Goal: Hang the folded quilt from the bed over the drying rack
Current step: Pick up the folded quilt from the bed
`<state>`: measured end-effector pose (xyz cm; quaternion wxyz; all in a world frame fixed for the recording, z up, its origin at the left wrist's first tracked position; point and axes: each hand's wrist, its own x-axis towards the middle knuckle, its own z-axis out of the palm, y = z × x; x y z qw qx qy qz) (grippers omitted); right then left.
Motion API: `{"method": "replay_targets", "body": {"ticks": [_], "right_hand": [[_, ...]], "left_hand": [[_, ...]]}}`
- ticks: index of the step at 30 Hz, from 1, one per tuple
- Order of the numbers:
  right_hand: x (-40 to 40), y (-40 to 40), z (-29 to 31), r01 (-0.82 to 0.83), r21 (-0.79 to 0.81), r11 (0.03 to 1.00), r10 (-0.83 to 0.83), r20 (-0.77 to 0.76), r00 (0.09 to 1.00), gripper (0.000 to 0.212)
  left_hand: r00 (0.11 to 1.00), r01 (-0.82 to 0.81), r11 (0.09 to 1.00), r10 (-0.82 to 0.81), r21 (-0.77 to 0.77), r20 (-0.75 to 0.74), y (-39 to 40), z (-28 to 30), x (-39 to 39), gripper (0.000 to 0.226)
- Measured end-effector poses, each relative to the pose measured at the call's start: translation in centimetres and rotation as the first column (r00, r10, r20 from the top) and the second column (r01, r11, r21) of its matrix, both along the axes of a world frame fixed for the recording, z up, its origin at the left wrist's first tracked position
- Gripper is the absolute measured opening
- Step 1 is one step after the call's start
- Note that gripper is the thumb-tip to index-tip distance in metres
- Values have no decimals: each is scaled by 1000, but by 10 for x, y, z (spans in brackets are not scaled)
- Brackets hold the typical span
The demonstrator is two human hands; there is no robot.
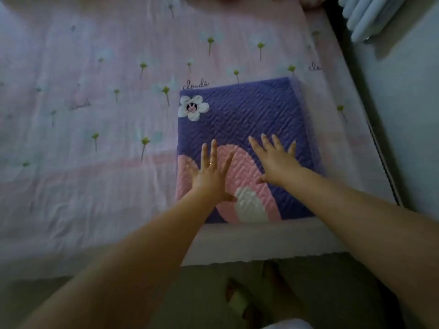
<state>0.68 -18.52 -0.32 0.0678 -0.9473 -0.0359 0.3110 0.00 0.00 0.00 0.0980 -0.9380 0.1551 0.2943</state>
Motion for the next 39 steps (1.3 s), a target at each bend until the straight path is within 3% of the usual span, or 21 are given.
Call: {"method": "replay_targets", "body": {"ticks": [5,8,14,18,21,24,26,30,36,39], "right_hand": [[-39,-5,-57,93,-6,996,-92,-218,972,118],[-60,-8,-81,115,-8,993,-113,-267,957,118],[-82,5,-129,9,-94,996,-42,-361,932,132],[-89,16,-153,-45,-207,977,-21,-305,952,122],[-87,21,-166,-19,-246,969,-39,-229,973,95],[-78,25,-172,-57,-296,954,-4,-203,979,73],[-67,23,-161,-70,-279,958,17,-187,982,62],[-29,16,-113,-110,-220,969,64,-206,976,40],[8,27,-21,-70,-222,972,55,-71,996,36],[31,37,38,-51,-206,977,53,3,999,38]], "left_hand": [[971,-135,991,136,16,-196,5,-57,-22,127],[926,-220,974,224,47,-303,5,-77,-31,122],[911,-101,990,131,96,-391,18,-118,-39,124],[947,-12,983,71,185,-313,15,-150,-57,132],[981,10,987,20,158,-191,10,-163,-56,98],[989,144,981,-139,133,-45,16,-176,-47,73],[977,211,967,-210,142,-17,22,-166,-34,63],[980,125,992,-124,-3,-152,20,-119,3,45],[997,82,996,-82,15,0,34,-25,26,41],[993,-97,995,99,-33,59,41,42,46,40]]}}
